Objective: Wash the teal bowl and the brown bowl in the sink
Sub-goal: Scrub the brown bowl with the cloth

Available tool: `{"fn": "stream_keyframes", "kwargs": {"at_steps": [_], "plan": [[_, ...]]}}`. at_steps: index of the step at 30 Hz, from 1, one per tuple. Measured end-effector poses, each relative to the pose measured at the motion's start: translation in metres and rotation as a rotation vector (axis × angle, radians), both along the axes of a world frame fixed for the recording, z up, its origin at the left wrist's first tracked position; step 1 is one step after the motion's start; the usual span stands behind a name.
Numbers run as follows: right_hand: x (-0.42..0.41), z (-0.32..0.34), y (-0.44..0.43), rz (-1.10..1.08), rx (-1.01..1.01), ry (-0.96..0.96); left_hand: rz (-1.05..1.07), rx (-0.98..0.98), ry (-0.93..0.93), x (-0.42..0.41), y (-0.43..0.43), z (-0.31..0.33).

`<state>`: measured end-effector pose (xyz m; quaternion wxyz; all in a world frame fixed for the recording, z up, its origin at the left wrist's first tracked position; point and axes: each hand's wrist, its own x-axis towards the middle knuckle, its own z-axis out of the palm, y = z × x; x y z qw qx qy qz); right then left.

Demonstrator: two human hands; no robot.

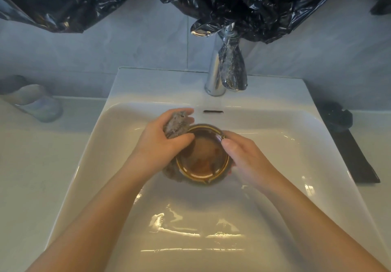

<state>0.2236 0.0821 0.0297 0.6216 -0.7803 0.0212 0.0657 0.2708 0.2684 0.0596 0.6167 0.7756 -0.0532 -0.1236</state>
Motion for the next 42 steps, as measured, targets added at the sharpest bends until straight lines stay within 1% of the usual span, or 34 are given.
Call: {"fn": "stream_keyframes", "kwargs": {"at_steps": [2, 4, 6, 7, 9, 11, 13, 15, 18, 21, 23, 25, 29, 31, 33, 35, 36, 37, 38, 39, 40, 42], "plan": [[-0.001, 0.0, -0.001, 0.086, -0.072, 0.037, -0.112, 0.047, 0.032, 0.0, 0.003, 0.003], [-0.001, -0.001, 0.0, 0.112, -0.084, 0.082, -0.144, 0.09, 0.052, 0.001, 0.004, 0.003], [-0.002, 0.002, 0.0, 0.079, -0.07, 0.08, -0.058, 0.077, 0.074, 0.002, 0.004, 0.002], [-0.004, 0.005, 0.001, 0.06, -0.109, 0.056, 0.009, 0.086, 0.073, 0.003, 0.003, 0.001], [-0.007, 0.012, 0.004, 0.076, -0.328, 0.005, 0.123, 0.169, 0.032, 0.005, 0.002, -0.001], [-0.01, 0.019, 0.014, 0.155, -0.567, -0.027, 0.168, 0.255, -0.002, 0.005, 0.002, -0.002], [-0.012, 0.02, 0.025, 0.201, -0.678, -0.019, 0.169, 0.289, 0.0, 0.003, -0.001, -0.003], [-0.011, 0.019, 0.031, 0.198, -0.723, -0.004, 0.158, 0.313, 0.001, 0.001, -0.004, -0.003], [-0.011, 0.013, 0.032, 0.171, -0.734, -0.006, 0.093, 0.347, -0.026, -0.001, -0.009, -0.004], [-0.011, 0.007, 0.028, 0.17, -0.69, -0.032, 0.025, 0.284, -0.01, -0.002, -0.009, -0.004], [-0.012, 0.003, 0.024, 0.173, -0.681, -0.105, 0.03, 0.186, 0.035, -0.002, -0.01, -0.002], [-0.013, 0.0, 0.022, 0.201, -0.709, -0.186, 0.033, 0.13, 0.093, -0.001, -0.01, 0.0], [-0.015, -0.003, 0.022, 0.306, -0.743, -0.288, -0.028, 0.104, 0.191, 0.001, -0.006, 0.008], [-0.015, -0.005, 0.02, 0.334, -0.676, -0.294, -0.051, 0.054, 0.273, 0.003, -0.006, 0.013], [-0.015, -0.007, 0.017, 0.301, -0.508, -0.268, -0.064, -0.06, 0.36, 0.004, -0.002, 0.015], [-0.012, -0.008, 0.013, 0.216, -0.25, -0.194, 0.002, -0.265, 0.382, 0.005, -0.001, 0.014], [-0.009, -0.008, 0.011, 0.18, -0.073, -0.144, 0.046, -0.346, 0.369, 0.005, 0.0, 0.013], [-0.006, -0.009, 0.008, 0.154, 0.121, -0.096, 0.083, -0.382, 0.338, 0.004, 0.001, 0.011], [-0.005, -0.01, 0.006, 0.131, 0.296, -0.044, 0.117, -0.367, 0.28, 0.003, 0.001, 0.006], [-0.003, -0.011, 0.003, 0.116, 0.429, 0.013, 0.148, -0.329, 0.207, 0.003, -0.002, 0.003], [-0.002, -0.012, 0.001, 0.122, 0.53, 0.055, 0.171, -0.276, 0.119, 0.001, -0.005, -0.001], [-0.001, -0.008, 0.003, 0.197, 0.643, 0.09, 0.196, -0.198, -0.036, -0.002, -0.013, -0.003]]}}
